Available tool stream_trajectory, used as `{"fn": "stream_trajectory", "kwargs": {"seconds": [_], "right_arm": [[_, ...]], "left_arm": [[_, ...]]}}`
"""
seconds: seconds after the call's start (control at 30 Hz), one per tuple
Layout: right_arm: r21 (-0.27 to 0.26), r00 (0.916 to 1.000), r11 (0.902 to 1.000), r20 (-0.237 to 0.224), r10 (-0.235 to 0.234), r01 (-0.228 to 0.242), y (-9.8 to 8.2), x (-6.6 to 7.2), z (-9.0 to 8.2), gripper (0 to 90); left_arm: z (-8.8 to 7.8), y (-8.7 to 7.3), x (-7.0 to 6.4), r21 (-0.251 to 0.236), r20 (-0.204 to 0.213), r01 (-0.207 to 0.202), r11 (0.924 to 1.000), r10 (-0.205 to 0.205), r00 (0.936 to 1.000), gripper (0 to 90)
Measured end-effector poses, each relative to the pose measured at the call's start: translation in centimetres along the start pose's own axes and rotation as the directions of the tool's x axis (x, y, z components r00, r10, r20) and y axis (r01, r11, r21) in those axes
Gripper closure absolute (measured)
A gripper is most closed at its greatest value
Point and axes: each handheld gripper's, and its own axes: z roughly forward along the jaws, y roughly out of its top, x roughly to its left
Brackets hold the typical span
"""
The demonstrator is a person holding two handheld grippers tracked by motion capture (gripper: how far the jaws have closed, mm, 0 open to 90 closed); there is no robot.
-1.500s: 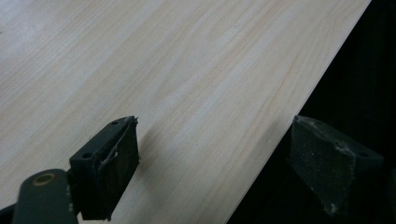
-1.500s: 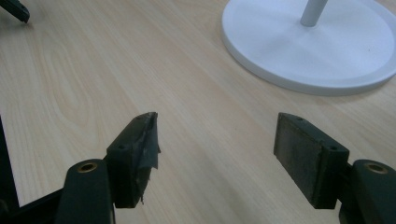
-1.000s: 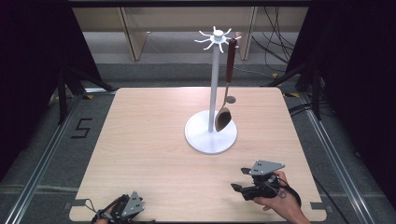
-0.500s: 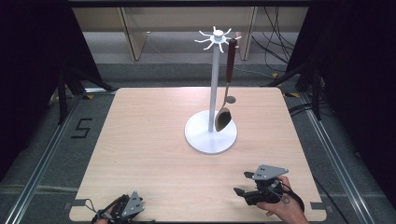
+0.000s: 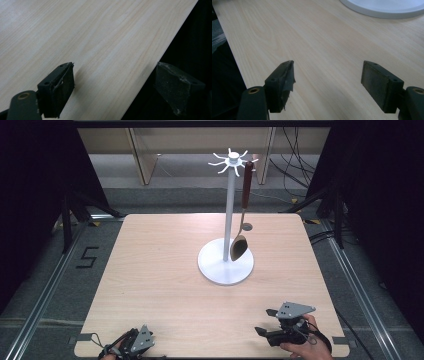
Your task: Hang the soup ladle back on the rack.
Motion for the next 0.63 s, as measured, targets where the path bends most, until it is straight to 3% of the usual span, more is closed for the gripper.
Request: {"fn": "stream_trajectory", "kwargs": {"seconds": [0.37, 0.43, 0.47, 0.5, 0.63], "right_arm": [[0.01, 0.9999, 0.9998, -0.004, -0.015, 0.016, -0.24, -0.09, 0.04, 27.5], [0.015, 0.9999, 0.9998, -0.012, -0.009, 0.009, -0.27, -0.05, 0.15, 27.5], [0.015, 0.9999, 0.9998, -0.012, -0.009, 0.009, -0.27, -0.05, 0.15, 27.5], [0.015, 0.9999, 0.9999, -0.011, -0.008, 0.008, -0.27, -0.06, 0.14, 27.5], [0.015, 1.0, 0.9999, 0.002, -0.008, 0.008, -0.29, -0.11, 0.12, 27.5]], "left_arm": [[0.0, -0.01, 0.03, 0.0, 0.002, -0.001, 1.0, 0.001, 1.0, 15.5], [-0.05, 0.05, 0.23, 0.002, 0.0, -0.033, 0.9994, 0.033, 0.9994, 15.5], [-0.04, 0.05, 0.2, 0.001, 0.003, -0.029, 0.9996, 0.029, 0.9996, 15.5], [0.0, -0.01, 0.03, -0.001, 0.005, 0.001, 1.0, -0.001, 1.0, 15.5], [-0.01, -0.01, 0.04, -0.001, 0.003, 0.0, 1.0, 0.0, 1.0, 15.5]]}}
